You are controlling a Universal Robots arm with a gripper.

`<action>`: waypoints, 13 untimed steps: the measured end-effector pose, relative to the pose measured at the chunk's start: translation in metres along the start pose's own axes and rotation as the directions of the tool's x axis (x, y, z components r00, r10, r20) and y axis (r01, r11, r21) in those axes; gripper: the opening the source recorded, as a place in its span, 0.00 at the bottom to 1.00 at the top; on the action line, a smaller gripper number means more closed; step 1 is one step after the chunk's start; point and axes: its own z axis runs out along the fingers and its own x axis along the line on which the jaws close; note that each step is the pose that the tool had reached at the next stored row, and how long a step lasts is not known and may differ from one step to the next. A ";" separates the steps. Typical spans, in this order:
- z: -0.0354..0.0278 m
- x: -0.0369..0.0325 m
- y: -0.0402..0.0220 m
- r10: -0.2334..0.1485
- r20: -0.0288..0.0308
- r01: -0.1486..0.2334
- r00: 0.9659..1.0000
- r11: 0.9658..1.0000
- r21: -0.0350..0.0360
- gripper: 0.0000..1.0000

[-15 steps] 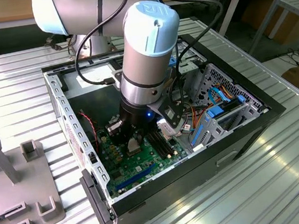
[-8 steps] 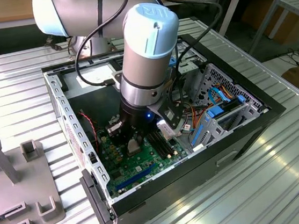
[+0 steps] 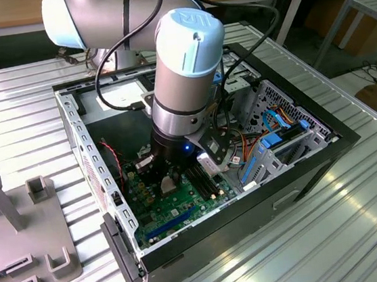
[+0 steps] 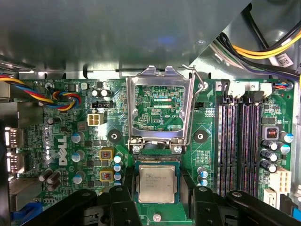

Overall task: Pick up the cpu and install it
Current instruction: 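Place the cpu into insertion slot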

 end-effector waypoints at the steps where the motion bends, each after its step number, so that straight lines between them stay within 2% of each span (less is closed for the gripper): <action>1: 0.0000 0.0000 0.0000 0.000 0.000 0.000 1.000 1.000 0.000 0.47; 8: 0.0013 -0.0001 0.0000 0.000 0.000 0.000 1.000 1.000 0.000 0.47; 13: 0.0048 -0.0002 -0.0001 0.000 0.000 0.000 1.000 1.000 0.000 0.47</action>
